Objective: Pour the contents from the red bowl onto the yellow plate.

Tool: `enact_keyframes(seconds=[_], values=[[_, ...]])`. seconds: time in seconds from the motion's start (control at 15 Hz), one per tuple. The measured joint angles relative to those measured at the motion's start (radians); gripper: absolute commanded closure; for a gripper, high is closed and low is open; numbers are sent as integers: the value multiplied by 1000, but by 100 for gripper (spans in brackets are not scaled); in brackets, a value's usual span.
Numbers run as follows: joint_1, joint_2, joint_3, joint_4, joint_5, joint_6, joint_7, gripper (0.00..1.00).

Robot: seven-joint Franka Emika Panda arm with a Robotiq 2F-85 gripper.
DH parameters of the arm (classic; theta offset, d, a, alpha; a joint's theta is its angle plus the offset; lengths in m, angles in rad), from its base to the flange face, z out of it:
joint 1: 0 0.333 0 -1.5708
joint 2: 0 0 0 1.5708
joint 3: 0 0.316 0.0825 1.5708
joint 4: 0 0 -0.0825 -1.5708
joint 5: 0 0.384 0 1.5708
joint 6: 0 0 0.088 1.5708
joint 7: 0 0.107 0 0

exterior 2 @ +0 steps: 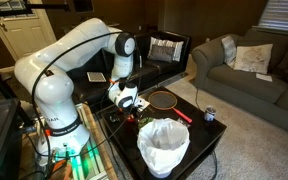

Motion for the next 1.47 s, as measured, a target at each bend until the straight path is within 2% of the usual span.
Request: enact_keyframes(seconds=[0.33,0.53,0.73,1.0,1.27,1.47], values=[[21,-133,-36,-98,4,15,-1,99],[96,-209,-120,-158,46,13,10,99],[247,-250,-255,-198,133,-14,21,99],[516,-248,-480,-227,205,-137,81,99],[790,-198,-689,-229,193,-332,207,99],[933,-148,-773,-211,143,-453,323,96]])
